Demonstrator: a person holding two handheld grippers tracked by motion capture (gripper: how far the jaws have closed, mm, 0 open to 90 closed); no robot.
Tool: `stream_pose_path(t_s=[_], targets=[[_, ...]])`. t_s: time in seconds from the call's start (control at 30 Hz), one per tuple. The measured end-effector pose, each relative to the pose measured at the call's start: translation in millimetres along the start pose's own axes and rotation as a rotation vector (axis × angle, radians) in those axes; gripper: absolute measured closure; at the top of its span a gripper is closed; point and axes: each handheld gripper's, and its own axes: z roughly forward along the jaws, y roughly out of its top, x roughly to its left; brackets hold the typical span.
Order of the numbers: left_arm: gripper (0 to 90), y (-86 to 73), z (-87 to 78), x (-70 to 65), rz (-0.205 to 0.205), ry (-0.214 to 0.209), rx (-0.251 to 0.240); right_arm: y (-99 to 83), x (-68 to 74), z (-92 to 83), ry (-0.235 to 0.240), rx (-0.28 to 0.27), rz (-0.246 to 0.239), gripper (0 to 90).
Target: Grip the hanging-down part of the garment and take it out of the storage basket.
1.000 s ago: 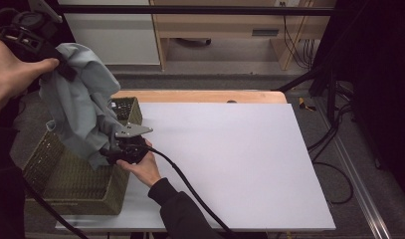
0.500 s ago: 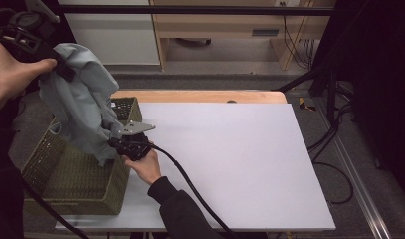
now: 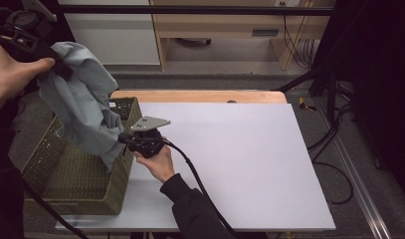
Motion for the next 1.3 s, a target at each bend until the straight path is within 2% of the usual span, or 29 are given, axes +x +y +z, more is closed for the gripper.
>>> stream_pose_path(t_s=[0.03,0.07,0.13,0.27,0.3,0.33,0.37,0.4,0.57,0.67,0.8,1.0,1.13,1.17,1.2,1.23,1.3], targets=[[80.2,0.0,-0.5,-0.4,0.001,-0.001,-0.001,1.7,-1.0,-4.8,-0.004,-0.001,-0.007,89.9],[80.2,-0.1,-0.7,-0.5,0.000,-0.001,-0.002,6.3,-4.3,-19.2,-0.016,-0.017,-0.009,89.9],[80.2,-0.3,-1.2,-0.5,0.000,-0.002,-0.003,7.6,-5.4,-24.3,-0.019,-0.019,-0.011,89.9],[80.2,-0.9,-1.8,-0.3,-0.002,-0.003,-0.006,15.7,-11.2,-50.1,-0.039,-0.043,-0.023,90.0],[80.3,-0.9,-1.8,-0.3,-0.001,-0.003,-0.005,21.0,-13.5,-64.6,-0.056,-0.054,-0.022,90.0],[80.3,-0.9,-1.7,-0.5,-0.002,-0.001,-0.005,21.0,-13.5,-64.6,-0.056,-0.054,-0.022,90.0],[80.2,-1.0,-1.3,-0.7,-0.003,-0.001,-0.003,25.2,-17.1,-75.8,-0.070,-0.075,-0.032,90.0],[80.2,-1.0,-1.1,-1.1,-0.002,-0.001,-0.002,25.2,-17.1,-75.8,-0.070,-0.075,-0.032,90.0],[80.2,-0.3,-1.3,-3.3,0.000,-0.007,-0.011,38.8,-24.4,-108.3,-0.121,-0.102,-0.040,90.0],[80.2,0.2,-1.1,-5.2,0.004,-0.010,-0.012,47.2,-26.2,-125.2,-0.149,-0.111,-0.069,90.0],[80.2,0.6,0.5,-7.1,0.008,-0.014,-0.009,54.6,-27.2,-136.6,-0.166,-0.139,-0.081,90.0],[80.2,1.2,2.5,-8.2,0.010,-0.021,-0.012,78.4,-29.5,-166.5,-0.231,-0.216,-0.101,90.0],[80.2,1.3,2.3,-9.9,0.013,-0.029,-0.016,85.9,-31.4,-177.6,-0.252,-0.239,-0.103,90.0],[80.2,1.4,2.4,-10.5,0.014,-0.032,-0.016,89.4,-33.1,-184.8,-0.270,-0.252,-0.100,90.0],[80.2,1.4,2.5,-10.9,0.016,-0.035,-0.015,89.4,-33.1,-184.8,-0.270,-0.252,-0.100,90.0],[80.2,1.7,3.1,-12.2,0.022,-0.044,-0.017,93.0,-35.7,-194.1,-0.294,-0.281,-0.088,90.0],[80.1,2.0,3.6,-13.1,0.020,-0.049,-0.016,94.3,-36.6,-197.7,-0.303,-0.287,-0.088,90.0]])
